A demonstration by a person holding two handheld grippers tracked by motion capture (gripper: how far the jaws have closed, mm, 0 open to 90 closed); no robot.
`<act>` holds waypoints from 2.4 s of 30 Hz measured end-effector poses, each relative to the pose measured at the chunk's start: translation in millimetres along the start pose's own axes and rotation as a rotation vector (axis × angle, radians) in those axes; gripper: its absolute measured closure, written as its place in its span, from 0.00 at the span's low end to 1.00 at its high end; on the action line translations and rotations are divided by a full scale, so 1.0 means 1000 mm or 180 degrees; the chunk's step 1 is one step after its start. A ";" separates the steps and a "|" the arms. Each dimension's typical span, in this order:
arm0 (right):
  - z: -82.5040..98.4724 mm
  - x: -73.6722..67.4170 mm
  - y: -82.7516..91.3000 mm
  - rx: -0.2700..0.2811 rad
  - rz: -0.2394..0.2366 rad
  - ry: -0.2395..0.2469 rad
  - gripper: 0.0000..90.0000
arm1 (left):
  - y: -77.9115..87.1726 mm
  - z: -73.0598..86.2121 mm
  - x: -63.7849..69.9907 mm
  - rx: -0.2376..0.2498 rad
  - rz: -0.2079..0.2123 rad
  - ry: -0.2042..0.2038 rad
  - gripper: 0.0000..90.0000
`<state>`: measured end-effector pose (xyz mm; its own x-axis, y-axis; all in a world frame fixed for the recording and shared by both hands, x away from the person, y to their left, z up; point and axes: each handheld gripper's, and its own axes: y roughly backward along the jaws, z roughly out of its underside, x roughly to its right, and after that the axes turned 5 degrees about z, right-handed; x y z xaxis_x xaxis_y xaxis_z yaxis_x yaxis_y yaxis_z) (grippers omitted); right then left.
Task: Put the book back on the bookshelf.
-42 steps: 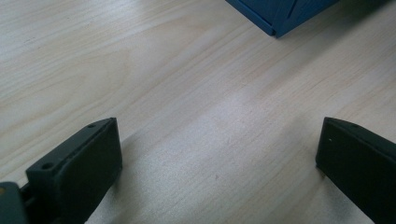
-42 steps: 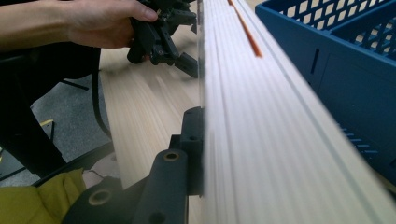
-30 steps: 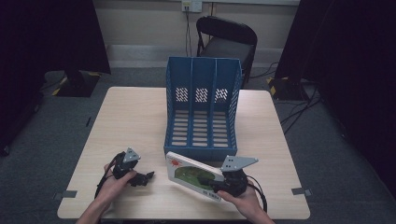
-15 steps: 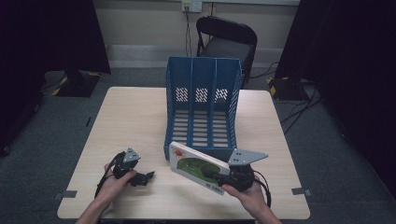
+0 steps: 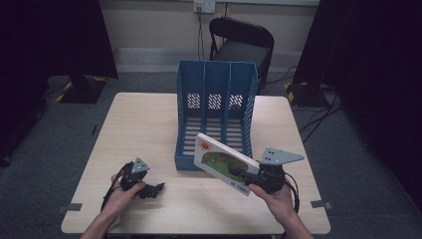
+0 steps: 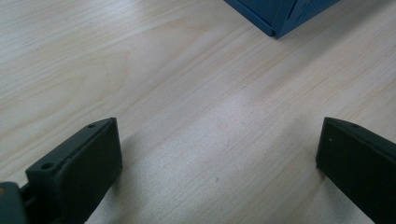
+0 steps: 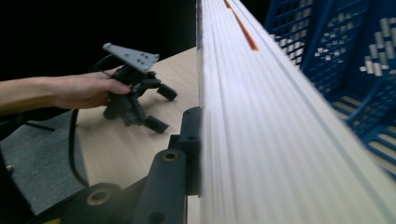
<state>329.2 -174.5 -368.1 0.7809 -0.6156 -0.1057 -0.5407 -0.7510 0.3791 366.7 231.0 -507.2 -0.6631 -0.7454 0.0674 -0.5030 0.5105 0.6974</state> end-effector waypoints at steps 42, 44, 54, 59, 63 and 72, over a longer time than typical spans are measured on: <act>-0.024 0.056 -0.022 0.0081 0.1363 -0.0406 0.85 | 0.000 0.000 0.000 0.0000 0.0011 -0.0010 0.00; -0.025 0.056 -0.024 0.0082 0.1382 -0.0409 0.85 | 0.000 0.000 0.000 0.0001 0.0011 -0.0009 0.00; -0.030 0.053 -0.029 0.0133 0.1453 -0.0418 0.85 | 0.000 0.000 0.000 0.0000 0.0011 -0.0010 0.00; -0.032 0.052 -0.022 0.0168 0.1465 -0.0418 0.85 | 0.000 0.000 0.000 0.0001 0.0010 -0.0010 0.00; -0.035 0.053 -0.017 0.0188 0.1515 -0.0425 0.85 | 0.000 0.000 0.000 0.0000 0.0011 -0.0010 0.00; -0.035 0.064 -0.031 0.0164 0.1716 -0.0518 0.85 | 0.000 0.000 0.000 0.0000 0.0012 -0.0011 0.00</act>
<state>406.7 -182.5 -354.5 0.3339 -0.9412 -0.0514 -0.8675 -0.3282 0.3737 367.4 230.9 -507.3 -0.6671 -0.7419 0.0676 -0.5004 0.5134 0.6971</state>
